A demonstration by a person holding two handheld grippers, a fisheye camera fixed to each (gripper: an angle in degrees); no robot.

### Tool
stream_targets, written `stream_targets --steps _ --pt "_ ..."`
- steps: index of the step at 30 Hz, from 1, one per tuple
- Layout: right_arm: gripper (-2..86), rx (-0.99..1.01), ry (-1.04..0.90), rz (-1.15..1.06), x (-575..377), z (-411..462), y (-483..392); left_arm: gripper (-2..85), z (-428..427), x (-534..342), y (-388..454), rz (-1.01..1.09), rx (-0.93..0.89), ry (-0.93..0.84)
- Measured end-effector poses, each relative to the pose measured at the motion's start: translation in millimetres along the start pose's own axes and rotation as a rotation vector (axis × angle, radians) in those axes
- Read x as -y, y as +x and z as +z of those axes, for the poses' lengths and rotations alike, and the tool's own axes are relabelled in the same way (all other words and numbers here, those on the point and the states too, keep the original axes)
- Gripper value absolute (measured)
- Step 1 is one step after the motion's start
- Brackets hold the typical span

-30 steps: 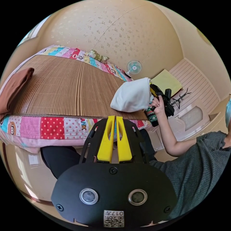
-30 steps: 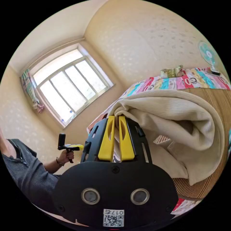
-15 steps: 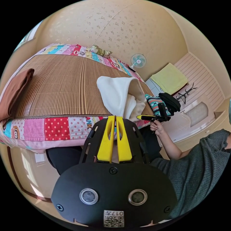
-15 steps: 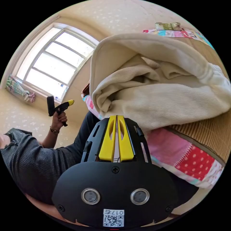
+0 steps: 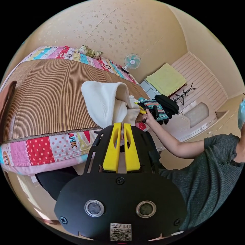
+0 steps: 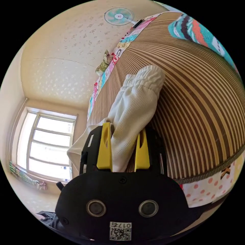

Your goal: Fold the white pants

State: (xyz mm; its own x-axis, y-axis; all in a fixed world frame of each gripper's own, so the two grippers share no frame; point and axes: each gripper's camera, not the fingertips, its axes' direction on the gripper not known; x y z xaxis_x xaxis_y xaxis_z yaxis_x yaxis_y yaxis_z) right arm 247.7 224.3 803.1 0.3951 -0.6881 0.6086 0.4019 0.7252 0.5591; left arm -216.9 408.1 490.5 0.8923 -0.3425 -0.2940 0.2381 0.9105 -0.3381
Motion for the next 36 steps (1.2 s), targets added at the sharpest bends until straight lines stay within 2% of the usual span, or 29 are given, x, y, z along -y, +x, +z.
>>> stream_targets --steps 1,4,6,7,9,12,13,18,20,23,28,32,36 --pt "6.8 0.020 0.001 -0.026 4.3 -6.3 -10.3 -0.7 -1.5 -3.9 4.1 0.011 0.017 0.000" --pt "4.2 0.249 0.012 -0.267 11.1 -56.6 -94.5 -0.6 -6.5 -17.2 7.5 0.022 0.049 0.002" --pt "4.0 0.362 0.017 -0.587 -14.1 -110.5 -192.4 -0.5 -9.4 -24.7 5.6 0.014 0.043 0.003" --pt "4.1 0.385 0.023 -0.672 -24.6 -126.5 -216.3 -0.5 -11.1 -27.9 4.0 0.007 0.027 0.006" --pt "4.6 0.567 0.081 -0.953 -66.6 -200.8 -281.0 -0.2 -14.9 -30.4 4.4 0.002 -0.001 0.027" --pt "5.8 0.826 0.196 -1.117 -86.3 -289.8 -284.3 1.0 -23.4 -27.6 18.2 0.034 -0.044 0.089" --pt "5.9 0.879 0.222 -1.121 -85.1 -305.0 -276.6 2.6 -26.4 -25.2 28.4 0.062 -0.060 0.112" --pt "5.7 1.418 0.322 -1.051 -73.7 -363.7 -196.3 7.9 -25.6 -15.4 82.8 0.223 -0.151 0.145" --pt "5.1 1.499 0.322 -1.032 -77.6 -369.1 -185.4 9.3 -21.9 -11.4 106.9 0.293 -0.178 0.143" --pt "4.1 1.468 0.307 -1.000 -87.6 -375.3 -191.4 14.6 -16.3 -1.3 150.3 0.391 -0.201 0.143" --pt "5.0 1.609 0.164 -0.894 -78.0 -340.2 -225.6 21.2 10.4 13.2 237.7 0.591 -0.186 0.096" --pt "6.0 1.572 0.056 -0.829 -67.7 -310.6 -268.3 21.5 28.0 0.7 286.1 0.725 -0.088 0.096" --pt "6.7 1.472 -0.108 -0.838 -55.4 -283.0 -308.3 16.1 47.7 -7.8 297.4 0.683 0.105 0.099"
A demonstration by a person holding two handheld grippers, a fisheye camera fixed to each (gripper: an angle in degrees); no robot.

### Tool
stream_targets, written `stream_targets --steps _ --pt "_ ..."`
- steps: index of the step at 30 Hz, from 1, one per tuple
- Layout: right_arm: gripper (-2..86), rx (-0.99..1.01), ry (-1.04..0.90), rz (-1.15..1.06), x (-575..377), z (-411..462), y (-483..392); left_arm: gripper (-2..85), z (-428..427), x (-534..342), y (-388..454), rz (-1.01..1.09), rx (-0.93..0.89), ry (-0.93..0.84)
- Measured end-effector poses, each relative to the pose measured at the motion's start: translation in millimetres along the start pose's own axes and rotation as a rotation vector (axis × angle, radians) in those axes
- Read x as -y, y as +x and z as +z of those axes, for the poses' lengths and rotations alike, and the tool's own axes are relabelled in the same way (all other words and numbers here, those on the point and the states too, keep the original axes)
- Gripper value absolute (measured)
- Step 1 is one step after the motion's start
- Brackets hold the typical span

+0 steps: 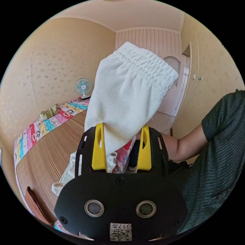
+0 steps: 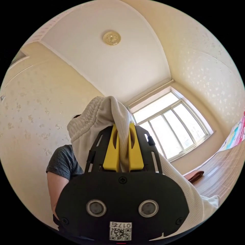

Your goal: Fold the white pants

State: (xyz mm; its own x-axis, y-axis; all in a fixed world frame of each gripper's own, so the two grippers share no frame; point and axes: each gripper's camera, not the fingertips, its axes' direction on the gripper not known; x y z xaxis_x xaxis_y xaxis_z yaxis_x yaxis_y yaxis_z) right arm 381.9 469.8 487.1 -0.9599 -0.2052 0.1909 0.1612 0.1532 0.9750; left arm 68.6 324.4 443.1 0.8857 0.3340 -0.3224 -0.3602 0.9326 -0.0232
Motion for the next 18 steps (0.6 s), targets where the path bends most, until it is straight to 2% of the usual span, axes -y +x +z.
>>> stream_targets --steps 5,10,14,18 --pt "7.2 -0.152 0.013 0.128 15.3 -35.6 35.3 4.9 -31.6 -31.1 -34.3 -0.108 -0.043 0.148" --pt "6.9 -0.329 0.037 0.290 15.1 -92.8 66.7 4.1 -58.3 -68.1 -123.8 -0.356 -0.359 0.351" --pt "6.3 -0.589 0.101 0.420 -19.0 -150.2 70.1 4.1 -58.9 -73.1 -147.2 -0.422 -0.461 0.413" --pt "3.8 -0.723 0.232 0.415 -74.7 -211.3 35.6 4.1 -66.7 -62.9 -149.4 -0.373 -0.471 0.437"
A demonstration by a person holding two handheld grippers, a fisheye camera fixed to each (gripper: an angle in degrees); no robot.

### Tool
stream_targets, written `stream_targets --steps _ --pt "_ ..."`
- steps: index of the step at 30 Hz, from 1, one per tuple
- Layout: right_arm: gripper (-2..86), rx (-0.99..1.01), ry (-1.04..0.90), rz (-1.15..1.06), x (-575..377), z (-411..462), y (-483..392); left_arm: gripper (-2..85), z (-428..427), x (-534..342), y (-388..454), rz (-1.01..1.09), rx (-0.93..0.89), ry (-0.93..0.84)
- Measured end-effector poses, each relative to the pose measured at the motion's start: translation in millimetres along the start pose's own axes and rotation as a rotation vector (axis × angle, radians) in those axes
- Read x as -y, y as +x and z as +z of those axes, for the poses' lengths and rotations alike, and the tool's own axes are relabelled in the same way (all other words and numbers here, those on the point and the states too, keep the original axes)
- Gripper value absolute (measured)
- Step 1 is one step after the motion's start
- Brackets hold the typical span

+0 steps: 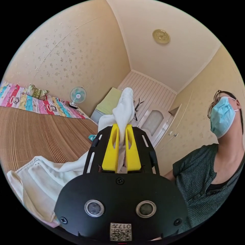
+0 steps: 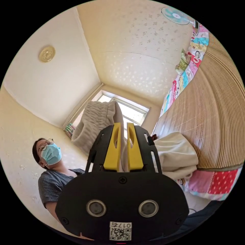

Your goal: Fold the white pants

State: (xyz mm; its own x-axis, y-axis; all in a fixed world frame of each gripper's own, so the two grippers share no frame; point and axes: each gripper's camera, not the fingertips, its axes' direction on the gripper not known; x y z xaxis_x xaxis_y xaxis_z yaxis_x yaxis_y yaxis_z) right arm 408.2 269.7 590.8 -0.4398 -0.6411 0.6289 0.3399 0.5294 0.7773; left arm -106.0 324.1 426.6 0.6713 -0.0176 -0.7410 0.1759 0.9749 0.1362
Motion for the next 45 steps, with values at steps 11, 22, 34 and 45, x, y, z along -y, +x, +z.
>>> stream_targets --steps 11,22,34,45 --pt "5.2 0.005 0.081 0.176 -143.8 -33.6 80.3 4.1 2.8 30.1 16.6 0.034 -0.071 0.072" --pt "11.6 -0.244 -0.213 -0.075 -179.7 76.1 33.0 4.1 -36.7 97.9 59.8 0.120 0.008 0.162" --pt "7.0 0.158 -0.457 -0.456 -104.5 233.6 -61.8 4.1 -92.2 119.9 112.3 0.193 0.079 0.390" --pt "5.3 -0.942 0.213 -1.171 -114.8 281.0 -299.5 4.4 -134.2 136.5 139.6 0.352 0.265 0.147"
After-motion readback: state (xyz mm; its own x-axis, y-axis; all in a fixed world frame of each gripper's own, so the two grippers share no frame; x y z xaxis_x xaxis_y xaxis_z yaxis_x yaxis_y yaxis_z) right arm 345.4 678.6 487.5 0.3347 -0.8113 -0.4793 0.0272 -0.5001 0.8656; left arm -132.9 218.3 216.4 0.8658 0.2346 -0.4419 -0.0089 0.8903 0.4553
